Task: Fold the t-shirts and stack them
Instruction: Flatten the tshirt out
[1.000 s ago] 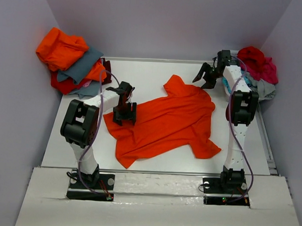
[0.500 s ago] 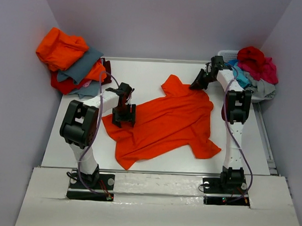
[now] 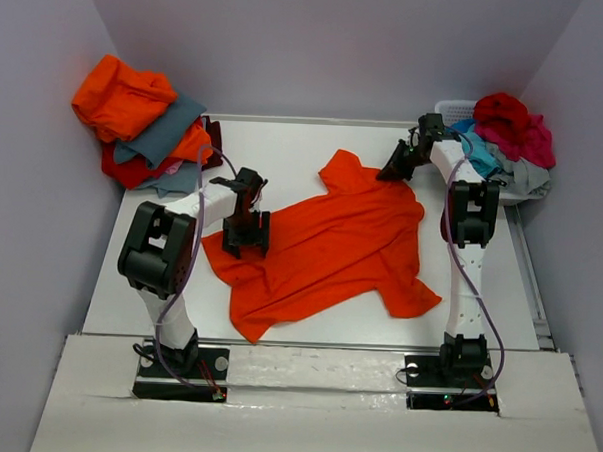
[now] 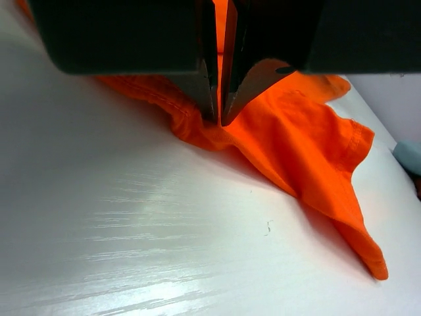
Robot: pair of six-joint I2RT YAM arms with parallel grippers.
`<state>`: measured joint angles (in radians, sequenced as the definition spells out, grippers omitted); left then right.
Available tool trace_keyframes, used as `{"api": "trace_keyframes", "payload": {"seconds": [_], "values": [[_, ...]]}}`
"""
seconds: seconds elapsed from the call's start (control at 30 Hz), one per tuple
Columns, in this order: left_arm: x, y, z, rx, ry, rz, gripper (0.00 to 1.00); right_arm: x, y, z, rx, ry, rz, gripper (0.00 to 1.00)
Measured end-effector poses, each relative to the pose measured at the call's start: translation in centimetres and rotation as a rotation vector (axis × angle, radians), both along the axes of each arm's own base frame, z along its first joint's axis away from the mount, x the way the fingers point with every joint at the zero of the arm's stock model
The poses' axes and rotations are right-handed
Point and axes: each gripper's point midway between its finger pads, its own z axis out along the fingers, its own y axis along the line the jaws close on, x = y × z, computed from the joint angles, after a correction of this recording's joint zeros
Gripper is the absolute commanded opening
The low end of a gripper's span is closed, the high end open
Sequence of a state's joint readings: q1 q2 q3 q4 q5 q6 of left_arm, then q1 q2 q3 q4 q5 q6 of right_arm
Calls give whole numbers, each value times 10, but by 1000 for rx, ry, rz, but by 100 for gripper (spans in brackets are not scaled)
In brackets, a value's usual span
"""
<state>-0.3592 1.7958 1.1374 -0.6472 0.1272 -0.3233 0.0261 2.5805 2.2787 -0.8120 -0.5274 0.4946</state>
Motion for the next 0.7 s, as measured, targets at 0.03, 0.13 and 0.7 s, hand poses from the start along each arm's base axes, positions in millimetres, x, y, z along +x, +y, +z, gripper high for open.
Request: {"api": "trace_keyframes", "payload": {"seconds": [0.03, 0.13, 0.7], "values": [[-1, 1, 0, 1, 1, 0, 77, 1, -2, -1, -13, 1, -7, 12], [-6, 2, 0, 2, 5, 0, 77, 3, -5, -1, -39, 3, -28, 12], [-21, 4, 0, -21, 10, -4, 77, 1, -36, -1, -160, 32, -151, 11]]}}
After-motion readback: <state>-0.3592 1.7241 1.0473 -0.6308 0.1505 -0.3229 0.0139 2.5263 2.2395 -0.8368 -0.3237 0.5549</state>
